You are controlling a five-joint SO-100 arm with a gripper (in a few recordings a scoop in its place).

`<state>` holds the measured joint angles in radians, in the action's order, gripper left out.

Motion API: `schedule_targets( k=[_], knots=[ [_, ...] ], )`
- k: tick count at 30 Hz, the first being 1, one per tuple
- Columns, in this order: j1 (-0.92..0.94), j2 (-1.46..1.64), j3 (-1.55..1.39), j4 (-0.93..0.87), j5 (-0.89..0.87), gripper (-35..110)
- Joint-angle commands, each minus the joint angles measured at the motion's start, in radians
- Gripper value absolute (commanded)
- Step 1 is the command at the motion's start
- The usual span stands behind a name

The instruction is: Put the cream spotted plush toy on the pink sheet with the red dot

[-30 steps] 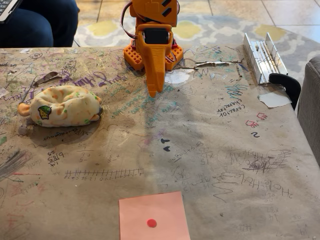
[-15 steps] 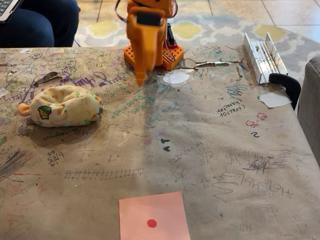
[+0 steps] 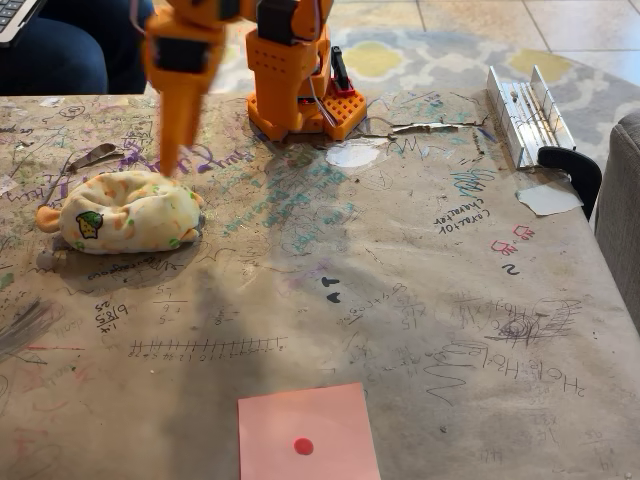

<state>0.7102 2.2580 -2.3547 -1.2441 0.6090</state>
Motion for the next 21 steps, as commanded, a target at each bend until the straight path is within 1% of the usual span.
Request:
schedule_targets(
  k=[1,6,10,13,15,18,21],
  knots=[
    [0.094,-0.023,0.031,0.084,0.060,46],
    [0.163,-0.347,0.239,0.072,0.120,44],
    [0.179,-0.466,0.272,0.081,0.201,44],
    [0.146,-0.561,0.322,0.032,0.218,44],
    [0.129,-0.591,0.337,0.023,0.221,45],
    [0.103,-0.572,0.310,0.061,0.227,45],
    [0.077,-0.584,0.314,0.044,0.235,45]
  ],
)
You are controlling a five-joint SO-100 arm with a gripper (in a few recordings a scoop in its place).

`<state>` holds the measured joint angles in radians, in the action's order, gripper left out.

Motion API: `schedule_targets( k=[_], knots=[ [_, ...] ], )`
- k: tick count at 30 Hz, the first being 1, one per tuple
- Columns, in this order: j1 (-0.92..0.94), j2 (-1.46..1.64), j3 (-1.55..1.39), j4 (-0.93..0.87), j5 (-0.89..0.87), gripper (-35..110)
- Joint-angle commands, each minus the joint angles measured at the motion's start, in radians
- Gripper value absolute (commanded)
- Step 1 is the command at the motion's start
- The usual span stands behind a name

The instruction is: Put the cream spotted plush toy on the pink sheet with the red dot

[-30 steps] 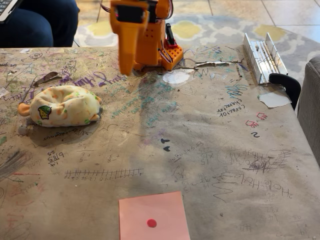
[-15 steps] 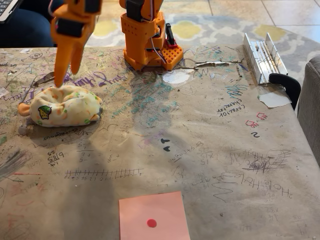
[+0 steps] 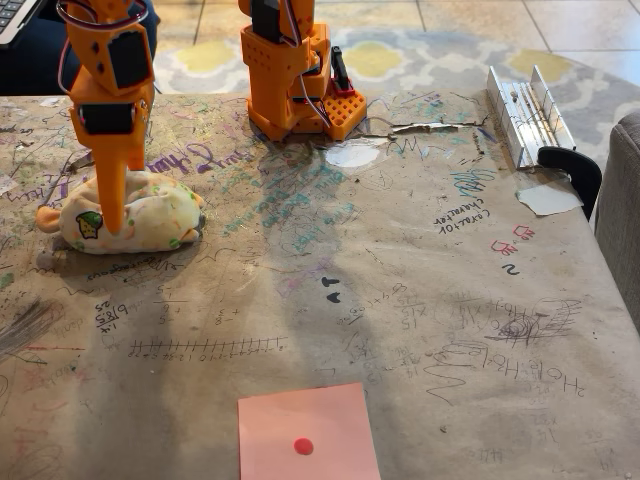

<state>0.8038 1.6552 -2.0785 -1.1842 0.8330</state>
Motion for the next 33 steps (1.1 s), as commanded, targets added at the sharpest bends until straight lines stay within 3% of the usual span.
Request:
schedule_targets(
  k=[1,8,19,23,25,27,33],
  knots=[
    [-0.020,0.005,0.046,-0.031,0.017,44],
    [0.032,-0.167,0.189,-0.209,0.058,40],
    [0.158,-0.230,0.275,-0.156,0.095,40],
    [0.155,-0.318,0.345,-0.172,0.092,31],
    [0.160,-0.353,0.382,-0.187,0.066,9],
    [0.155,-0.354,0.376,-0.190,0.080,1],
    [0.127,-0.262,0.310,-0.215,0.080,0]
  ],
)
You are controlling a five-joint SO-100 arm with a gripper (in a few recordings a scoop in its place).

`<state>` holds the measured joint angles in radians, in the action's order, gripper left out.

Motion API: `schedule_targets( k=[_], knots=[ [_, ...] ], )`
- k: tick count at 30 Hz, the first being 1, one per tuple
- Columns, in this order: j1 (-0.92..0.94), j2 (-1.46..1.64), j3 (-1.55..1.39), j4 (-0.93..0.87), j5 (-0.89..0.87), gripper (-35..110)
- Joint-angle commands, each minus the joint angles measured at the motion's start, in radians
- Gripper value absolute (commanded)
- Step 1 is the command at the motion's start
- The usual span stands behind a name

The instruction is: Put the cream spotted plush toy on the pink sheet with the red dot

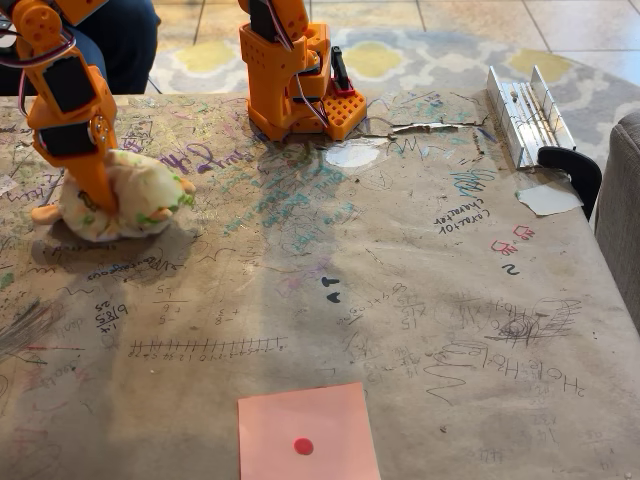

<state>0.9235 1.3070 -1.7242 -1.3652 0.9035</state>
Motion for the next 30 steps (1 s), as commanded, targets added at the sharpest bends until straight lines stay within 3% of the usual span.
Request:
schedule_targets(
  k=[1,7,12,18,23,27,30],
  knots=[
    [-0.015,0.140,-0.084,-0.035,0.003,0],
    [-0.325,0.943,-0.425,0.156,-0.327,0],
    [-0.646,1.496,-0.376,0.067,-0.580,0],
    [-1.034,1.689,0.054,-0.184,-0.773,0],
    [-1.230,1.715,0.488,-0.376,-0.772,0],
    [-1.267,1.841,0.440,-0.371,-0.719,0],
    [-1.264,1.848,0.213,-0.276,-0.701,0]
  ],
)
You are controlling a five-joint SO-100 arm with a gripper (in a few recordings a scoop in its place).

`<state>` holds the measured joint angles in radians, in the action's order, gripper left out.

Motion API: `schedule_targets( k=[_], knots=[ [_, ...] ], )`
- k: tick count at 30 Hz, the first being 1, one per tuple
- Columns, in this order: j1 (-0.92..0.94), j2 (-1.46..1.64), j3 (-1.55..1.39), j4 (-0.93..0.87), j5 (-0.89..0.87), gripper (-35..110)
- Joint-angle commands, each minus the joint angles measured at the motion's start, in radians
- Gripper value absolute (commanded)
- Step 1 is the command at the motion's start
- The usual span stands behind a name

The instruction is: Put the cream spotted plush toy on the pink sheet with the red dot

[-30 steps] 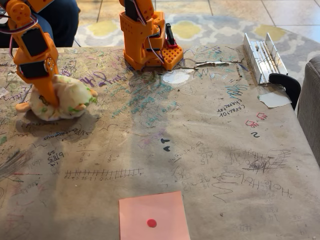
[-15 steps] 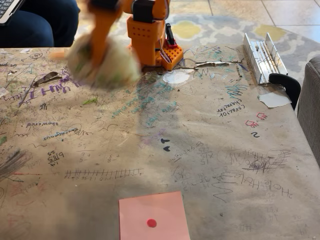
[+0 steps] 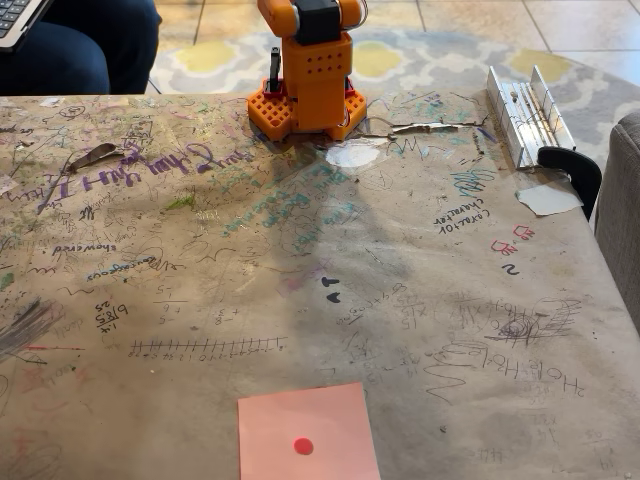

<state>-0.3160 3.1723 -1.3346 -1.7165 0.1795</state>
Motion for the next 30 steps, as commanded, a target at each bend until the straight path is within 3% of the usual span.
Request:
schedule_targets(
  k=[1,4,5,6,7,8,12,27,30],
  knots=[
    [0.005,-0.035,-0.296,0.156,0.023,0],
    [0.216,-0.368,-0.644,0.611,-0.054,0],
    [0.232,-0.664,-0.552,0.626,-0.066,0],
    [0.264,-0.974,-0.367,0.526,-0.077,8],
    [0.273,-1.227,-0.155,0.380,-0.037,36],
    [0.278,-1.371,-0.043,0.279,-0.002,46],
    [0.331,-1.029,-0.502,0.538,0.138,49],
    [0.430,-0.518,-1.166,0.600,0.360,47],
    [0.383,-0.733,-1.150,0.709,0.327,46]
  ],
)
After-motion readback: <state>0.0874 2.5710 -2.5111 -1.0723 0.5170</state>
